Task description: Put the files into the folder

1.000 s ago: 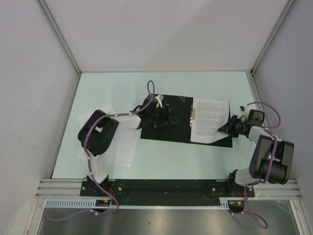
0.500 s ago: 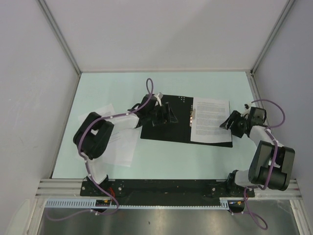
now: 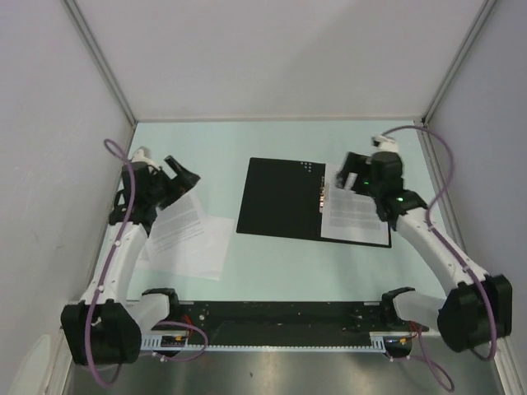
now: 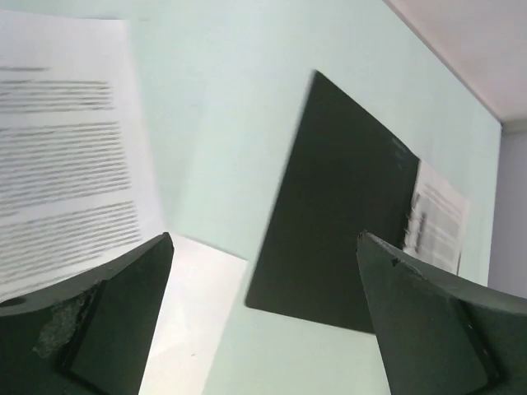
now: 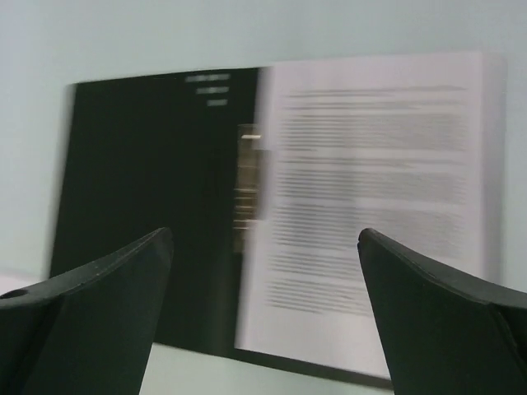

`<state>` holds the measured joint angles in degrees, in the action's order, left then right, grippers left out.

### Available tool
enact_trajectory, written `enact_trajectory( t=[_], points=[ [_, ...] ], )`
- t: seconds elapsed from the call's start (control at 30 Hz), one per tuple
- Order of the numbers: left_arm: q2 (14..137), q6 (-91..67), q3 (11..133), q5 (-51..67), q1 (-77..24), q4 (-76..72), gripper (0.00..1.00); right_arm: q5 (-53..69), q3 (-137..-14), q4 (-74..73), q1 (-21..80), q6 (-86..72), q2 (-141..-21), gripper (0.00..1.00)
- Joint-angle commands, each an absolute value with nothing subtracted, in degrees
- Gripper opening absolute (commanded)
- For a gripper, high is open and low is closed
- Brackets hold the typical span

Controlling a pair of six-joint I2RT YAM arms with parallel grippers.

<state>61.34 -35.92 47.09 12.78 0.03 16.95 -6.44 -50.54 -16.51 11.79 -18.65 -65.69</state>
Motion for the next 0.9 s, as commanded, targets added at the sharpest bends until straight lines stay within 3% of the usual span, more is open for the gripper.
enact_trajectory(
  t=[0.0, 0.1, 0.23, 0.47, 0.63, 0.87],
  points=[
    [59.5, -37.2, 44.0, 12.7, 7.0, 22.5, 1.0, -6.0, -57.2, 3.9, 27.8, -27.2, -77.0, 1.0],
    [61.7, -42.3, 41.0, 13.1, 11.6, 18.0, 1.0, -5.1, -67.7, 8.9, 38.6, -27.6, -90.2, 1.0],
    [68.7, -45.2, 41.2, 11.1, 14.2, 13.5, 1.0, -4.3, -79.0, 14.7, 45.2, -27.0, -104.9, 1.0],
    [77.9, -47.6, 40.3, 13.1, 20.9, 6.9, 0.99, -0.6, -107.4, 5.2, 52.1, -26.3, -131.5, 1.0],
    [82.5, -49.2, 38.8, 15.5, 24.3, 2.9, 0.99, 0.6, -121.8, -2.8, 54.1, -26.2, -141.0, 0.99],
    [87.2, -53.4, 35.4, 19.5, 27.1, -1.4, 0.99, 1.6, -133.0, -9.3, 55.6, -28.0, -150.2, 0.85]
  ],
)
